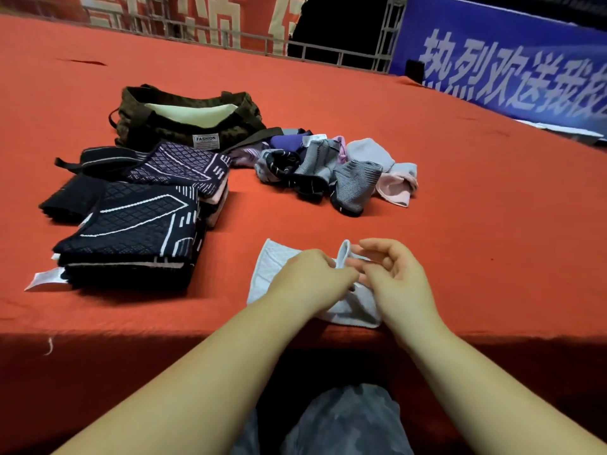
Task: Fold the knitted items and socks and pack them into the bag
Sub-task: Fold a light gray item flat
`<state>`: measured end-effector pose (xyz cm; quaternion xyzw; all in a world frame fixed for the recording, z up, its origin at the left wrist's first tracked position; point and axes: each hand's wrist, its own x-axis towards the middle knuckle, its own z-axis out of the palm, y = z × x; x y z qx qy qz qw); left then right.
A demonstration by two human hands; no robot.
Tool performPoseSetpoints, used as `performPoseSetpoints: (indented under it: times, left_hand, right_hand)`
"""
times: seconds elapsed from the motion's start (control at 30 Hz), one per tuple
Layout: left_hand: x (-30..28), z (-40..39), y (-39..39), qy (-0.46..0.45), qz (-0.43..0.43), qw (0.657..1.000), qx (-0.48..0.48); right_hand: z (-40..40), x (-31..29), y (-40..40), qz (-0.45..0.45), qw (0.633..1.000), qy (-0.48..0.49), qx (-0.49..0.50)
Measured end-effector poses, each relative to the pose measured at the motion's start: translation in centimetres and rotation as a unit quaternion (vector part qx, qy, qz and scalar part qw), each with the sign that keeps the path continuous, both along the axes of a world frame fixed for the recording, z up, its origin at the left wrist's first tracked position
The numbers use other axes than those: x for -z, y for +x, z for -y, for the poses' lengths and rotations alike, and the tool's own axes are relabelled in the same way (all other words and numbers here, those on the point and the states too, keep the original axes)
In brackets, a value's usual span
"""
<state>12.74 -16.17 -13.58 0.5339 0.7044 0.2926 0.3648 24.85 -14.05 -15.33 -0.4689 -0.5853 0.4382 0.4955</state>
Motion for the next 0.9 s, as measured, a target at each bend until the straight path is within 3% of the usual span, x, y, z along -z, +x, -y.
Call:
performPoseSetpoints:
  times: [0.2, 0.33, 0.4, 0.53, 0.77, 0.83, 0.9]
  left_hand:
    - [-0.7, -0.4, 0.3, 0.029, -0.003, 1.000, 0.009]
    - [-1.2, -0.4, -2.6, 0.053, 0.011, 0.998, -0.033]
    - [-0.9, 0.1, -4.7, 0.059, -0.028, 0.996, -0.065]
    - [0.5, 1.3, -7.1, 0.049, -0.119, 0.987, -0.097]
    - [2.4, 1.8, -7.7, 0.062, -0.187, 0.977, -0.087]
    - [3.2, 2.2, -7.4, 0.113, -0.269, 0.955, -0.058]
    - [3.1, 2.5, -7.0, 0.180, -0.376, 0.908, 0.027]
  right_hand:
    - [0.8, 0.7, 1.9, 0.098, 0.992, 0.051, 0.057]
    - [1.4, 1.3, 1.7, 0.137, 0.989, 0.054, -0.004]
    - [1.4, 1.5, 0.8, 0.189, 0.977, 0.089, -0.049]
    - [1.3, 1.9, -1.9, 0.345, 0.917, 0.141, -0.145]
    - [1.0, 2.5, -2.5, 0.471, 0.852, 0.149, -0.173]
    - [1.1, 2.9, -2.2, 0.498, 0.835, 0.139, -0.188]
    - [1.2, 2.9, -2.0, 0.518, 0.821, 0.136, -0.198]
